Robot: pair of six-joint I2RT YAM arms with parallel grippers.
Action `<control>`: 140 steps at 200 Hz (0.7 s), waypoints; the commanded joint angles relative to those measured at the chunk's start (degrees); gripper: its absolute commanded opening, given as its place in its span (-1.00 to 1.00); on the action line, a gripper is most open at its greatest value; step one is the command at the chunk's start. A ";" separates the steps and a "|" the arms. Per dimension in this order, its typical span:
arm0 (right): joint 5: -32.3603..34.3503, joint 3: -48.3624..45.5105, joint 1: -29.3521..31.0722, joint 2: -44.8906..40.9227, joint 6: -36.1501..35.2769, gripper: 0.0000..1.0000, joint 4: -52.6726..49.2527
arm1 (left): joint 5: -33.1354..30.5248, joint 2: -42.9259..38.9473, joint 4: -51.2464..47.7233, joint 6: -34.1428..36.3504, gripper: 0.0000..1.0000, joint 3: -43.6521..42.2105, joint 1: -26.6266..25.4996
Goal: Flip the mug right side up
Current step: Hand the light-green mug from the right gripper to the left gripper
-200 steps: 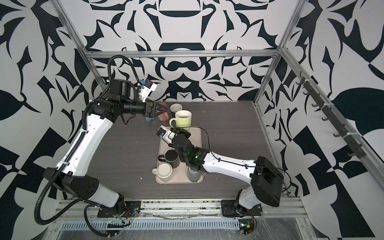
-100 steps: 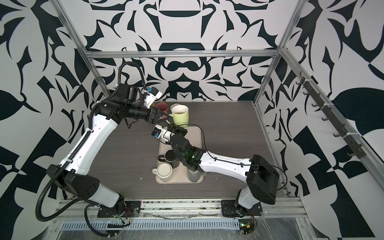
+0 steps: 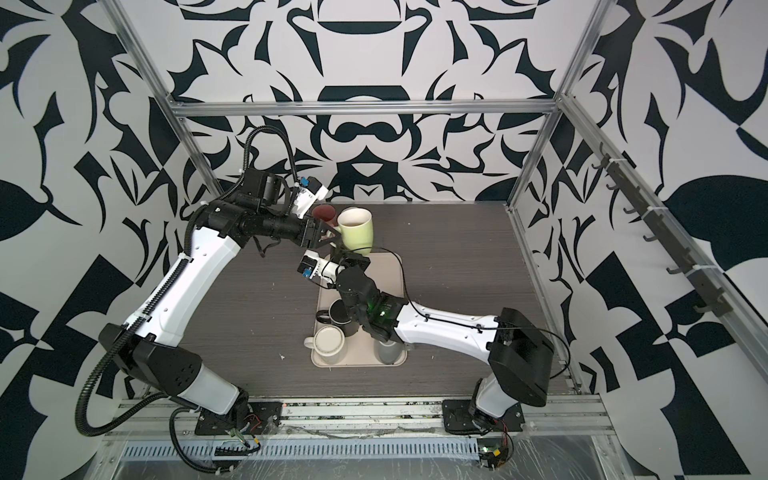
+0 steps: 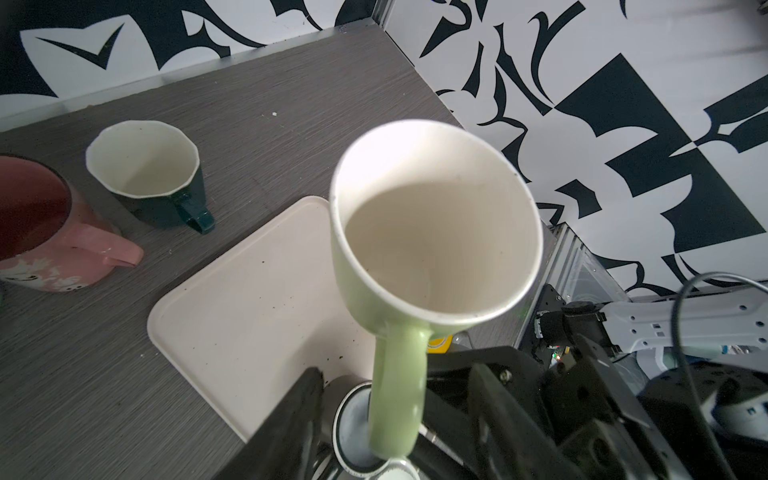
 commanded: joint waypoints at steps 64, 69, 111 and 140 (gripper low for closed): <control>0.05 4.55 0.82 -0.92 -1.66 -1.00 8.58 | -0.01 1.21 -2.89 -0.29 0.04 -1.52 -0.23; -0.02 4.56 0.86 -0.88 -1.72 -1.00 8.70 | 0.11 1.30 -2.90 -0.33 0.03 -1.51 -0.27; -0.20 4.55 0.91 -0.75 -2.00 -1.00 9.47 | 0.69 1.48 -2.90 -0.55 -0.09 -1.93 -0.19; -0.17 4.73 0.90 -0.49 -2.18 -1.00 9.80 | 1.04 1.60 -2.89 -0.51 -0.16 -2.18 -0.18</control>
